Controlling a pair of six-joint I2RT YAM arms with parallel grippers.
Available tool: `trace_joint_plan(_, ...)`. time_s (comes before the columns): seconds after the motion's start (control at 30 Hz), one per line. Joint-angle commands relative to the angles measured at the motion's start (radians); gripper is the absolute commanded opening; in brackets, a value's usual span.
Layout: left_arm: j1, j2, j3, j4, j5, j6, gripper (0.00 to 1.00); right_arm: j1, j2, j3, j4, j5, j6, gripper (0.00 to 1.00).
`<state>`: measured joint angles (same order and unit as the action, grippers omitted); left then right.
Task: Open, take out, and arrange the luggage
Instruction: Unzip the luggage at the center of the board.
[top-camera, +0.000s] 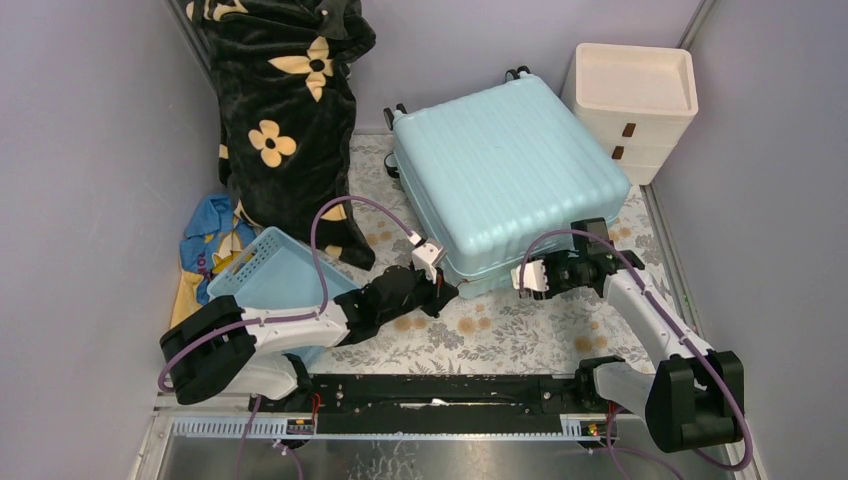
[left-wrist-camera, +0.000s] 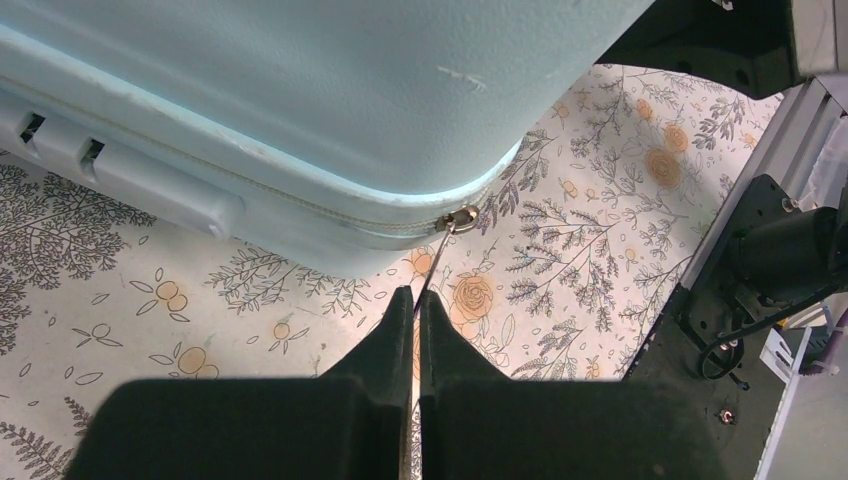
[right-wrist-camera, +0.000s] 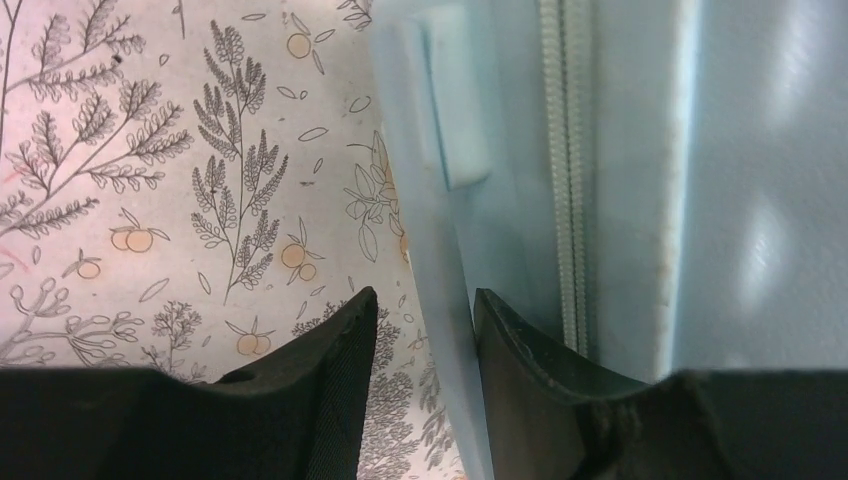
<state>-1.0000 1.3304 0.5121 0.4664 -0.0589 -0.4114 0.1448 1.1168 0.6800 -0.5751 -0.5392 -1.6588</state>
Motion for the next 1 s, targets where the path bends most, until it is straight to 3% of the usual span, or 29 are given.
trace_joint_plan(0.0,0.053,0.002,0.002,0.019,-0.13,0.031,0.0,-0.002,-0.009,-0.032,-0.047,-0.045,-0.205,0.45)
trace_joint_plan(0.37,0.07,-0.069,0.04,-0.186,-0.33,0.123,0.0,-0.004,0.006,-0.042,-0.025,0.01,-0.209,0.06)
trace_joint_plan(0.67,0.115,-0.087,0.084,-0.256,-0.363,0.21,0.0,-0.003,-0.004,-0.038,-0.018,0.019,-0.17,0.03)
trace_joint_plan(0.77,0.12,-0.111,0.074,-0.233,-0.276,0.244,0.0,-0.003,-0.009,-0.04,-0.02,0.019,-0.165,0.02)
trace_joint_plan(0.83,0.128,-0.155,0.02,-0.16,-0.122,0.264,0.0,-0.003,-0.013,-0.04,-0.017,0.011,-0.164,0.03)
trace_joint_plan(0.87,0.133,-0.178,-0.015,-0.114,-0.04,0.27,0.02,-0.003,-0.014,-0.041,-0.015,0.007,-0.161,0.03)
trace_joint_plan(0.93,0.144,-0.225,-0.097,-0.01,0.142,0.284,0.4,-0.002,-0.012,-0.043,-0.008,0.0,-0.155,0.03)
trace_joint_plan(0.97,0.145,-0.238,-0.134,0.047,0.206,0.269,0.52,-0.002,-0.012,-0.044,-0.007,-0.003,-0.152,0.04)
